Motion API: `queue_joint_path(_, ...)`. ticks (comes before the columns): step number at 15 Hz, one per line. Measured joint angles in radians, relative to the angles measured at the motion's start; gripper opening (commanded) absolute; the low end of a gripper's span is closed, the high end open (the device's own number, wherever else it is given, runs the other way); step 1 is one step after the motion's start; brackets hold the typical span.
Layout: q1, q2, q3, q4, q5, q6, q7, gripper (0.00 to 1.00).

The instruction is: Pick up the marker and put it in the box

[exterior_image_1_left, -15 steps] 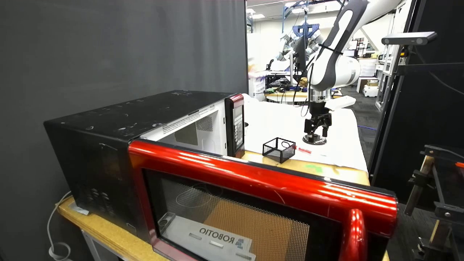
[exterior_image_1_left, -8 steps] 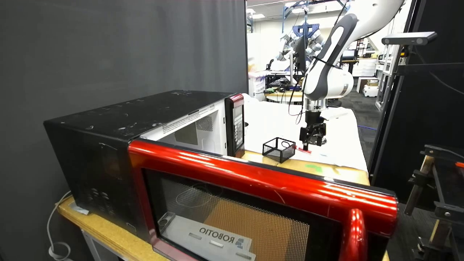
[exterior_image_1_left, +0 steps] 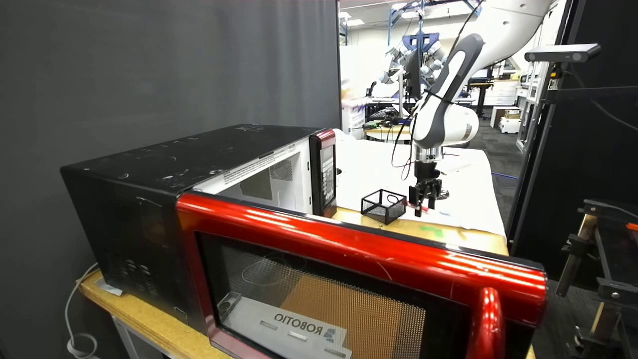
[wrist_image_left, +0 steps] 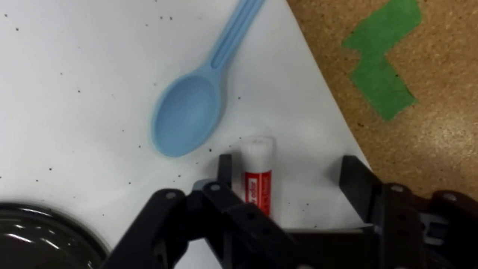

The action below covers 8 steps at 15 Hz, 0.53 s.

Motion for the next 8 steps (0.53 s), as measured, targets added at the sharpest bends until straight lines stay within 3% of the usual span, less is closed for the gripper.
queue_joint_path(6,0.007,0.001,-0.031,0.010,0.000,-0.006,0.022,0.03)
queue_joint_path(7,0.015,0.001,-0.044,0.012,-0.002,-0.013,0.038,0.00)
queue_joint_path(8,0.026,0.001,-0.058,0.014,-0.006,-0.023,0.054,0.04)
